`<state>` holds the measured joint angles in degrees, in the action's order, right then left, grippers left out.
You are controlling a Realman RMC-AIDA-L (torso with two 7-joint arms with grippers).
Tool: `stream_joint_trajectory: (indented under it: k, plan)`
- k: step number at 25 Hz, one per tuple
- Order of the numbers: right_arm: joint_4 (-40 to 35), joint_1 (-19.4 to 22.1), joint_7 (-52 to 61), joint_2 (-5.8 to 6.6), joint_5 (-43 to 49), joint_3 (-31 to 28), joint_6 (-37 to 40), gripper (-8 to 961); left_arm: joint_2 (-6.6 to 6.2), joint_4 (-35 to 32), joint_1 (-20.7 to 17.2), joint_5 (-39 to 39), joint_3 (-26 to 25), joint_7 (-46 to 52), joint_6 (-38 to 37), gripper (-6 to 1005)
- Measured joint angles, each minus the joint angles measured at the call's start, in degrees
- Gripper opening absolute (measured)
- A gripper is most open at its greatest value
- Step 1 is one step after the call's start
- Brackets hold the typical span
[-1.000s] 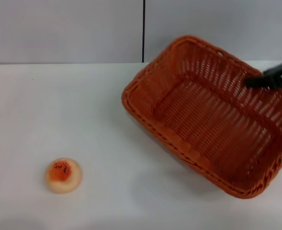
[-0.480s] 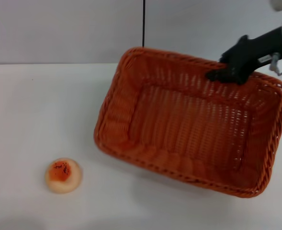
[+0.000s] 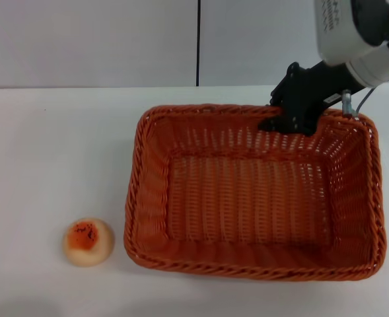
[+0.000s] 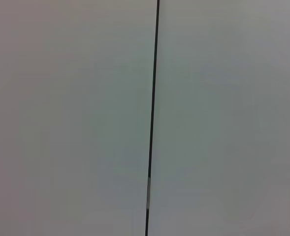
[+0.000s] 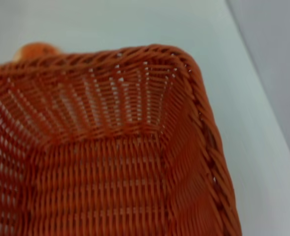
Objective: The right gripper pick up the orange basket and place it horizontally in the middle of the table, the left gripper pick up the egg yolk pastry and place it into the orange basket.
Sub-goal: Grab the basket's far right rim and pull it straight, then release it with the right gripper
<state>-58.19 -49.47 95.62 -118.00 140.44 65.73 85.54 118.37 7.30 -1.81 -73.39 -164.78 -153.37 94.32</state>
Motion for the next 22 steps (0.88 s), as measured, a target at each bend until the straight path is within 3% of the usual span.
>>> stream_joint_trajectory:
  k: [11, 22]
  plan:
    - [0.26, 1.52, -2.49, -0.74, -0.87, 1.36, -3.30, 239, -0.02, -0.36, -0.13, 0.10, -0.03, 0.00, 1.20, 782]
    - [3.98, 1.50, -5.45, -0.73, -4.21, 1.51, -6.90, 272, 0.01, -0.49, -0.05, 0.03, 0.08, 0.00, 1.22, 781]
